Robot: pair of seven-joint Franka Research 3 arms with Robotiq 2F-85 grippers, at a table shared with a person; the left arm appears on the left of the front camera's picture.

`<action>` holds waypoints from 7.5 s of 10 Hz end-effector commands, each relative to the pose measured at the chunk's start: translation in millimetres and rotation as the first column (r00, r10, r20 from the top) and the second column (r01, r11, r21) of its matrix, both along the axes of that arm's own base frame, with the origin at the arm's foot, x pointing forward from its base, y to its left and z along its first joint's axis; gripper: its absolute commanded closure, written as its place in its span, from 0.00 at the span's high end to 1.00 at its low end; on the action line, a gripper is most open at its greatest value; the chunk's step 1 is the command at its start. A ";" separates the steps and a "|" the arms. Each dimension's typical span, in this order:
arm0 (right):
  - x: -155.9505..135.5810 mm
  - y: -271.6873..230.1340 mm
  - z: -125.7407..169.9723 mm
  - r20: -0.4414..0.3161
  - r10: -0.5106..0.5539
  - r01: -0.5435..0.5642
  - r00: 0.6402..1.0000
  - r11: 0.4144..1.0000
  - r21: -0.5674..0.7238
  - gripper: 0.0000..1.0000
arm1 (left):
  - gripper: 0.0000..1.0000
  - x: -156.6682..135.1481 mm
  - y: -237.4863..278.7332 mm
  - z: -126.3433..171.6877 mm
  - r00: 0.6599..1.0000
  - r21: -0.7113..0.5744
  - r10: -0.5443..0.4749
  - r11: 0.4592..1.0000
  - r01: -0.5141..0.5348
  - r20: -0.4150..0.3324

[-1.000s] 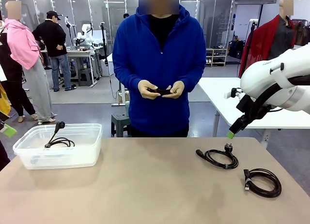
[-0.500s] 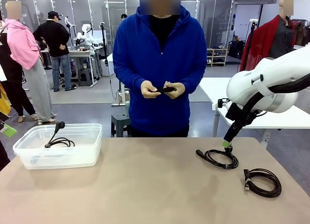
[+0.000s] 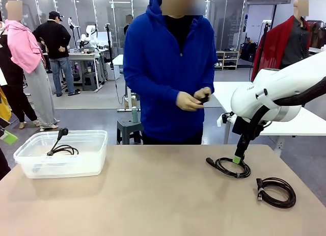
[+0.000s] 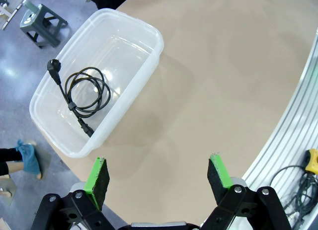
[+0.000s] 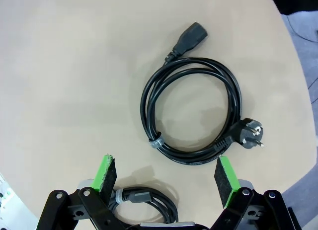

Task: Organize and store the cables.
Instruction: Place the Power Cable into the Organizing box.

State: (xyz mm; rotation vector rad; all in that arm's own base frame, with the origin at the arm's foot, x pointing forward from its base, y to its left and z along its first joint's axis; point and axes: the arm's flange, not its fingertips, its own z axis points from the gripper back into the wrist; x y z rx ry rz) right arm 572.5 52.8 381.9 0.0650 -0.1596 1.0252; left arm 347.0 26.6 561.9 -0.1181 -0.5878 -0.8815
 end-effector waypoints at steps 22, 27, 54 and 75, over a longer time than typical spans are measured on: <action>19.9 5.6 -70.1 -0.121 0.385 -0.397 0.915 0.911 -0.108 1.00 | 1.00 -0.6 -1.1 0.8 1.000 0.010 0.002 1.000 -0.002 0.002; 23.8 7.3 -86.7 -0.147 0.375 -0.390 0.915 0.916 -0.097 1.00 | 1.00 -0.6 -1.1 0.8 1.000 0.010 0.002 1.000 -0.002 0.002; -0.1 19.6 30.4 -0.089 0.353 -0.363 0.931 0.921 -0.143 0.00 | 1.00 -0.6 -1.1 0.8 1.000 0.010 0.002 1.000 -0.002 0.002; 3.9 274.9 40.3 0.039 0.480 -0.457 0.876 0.854 -0.249 0.18 | 1.00 -0.6 -1.1 0.8 1.000 0.010 0.002 1.000 -0.002 0.002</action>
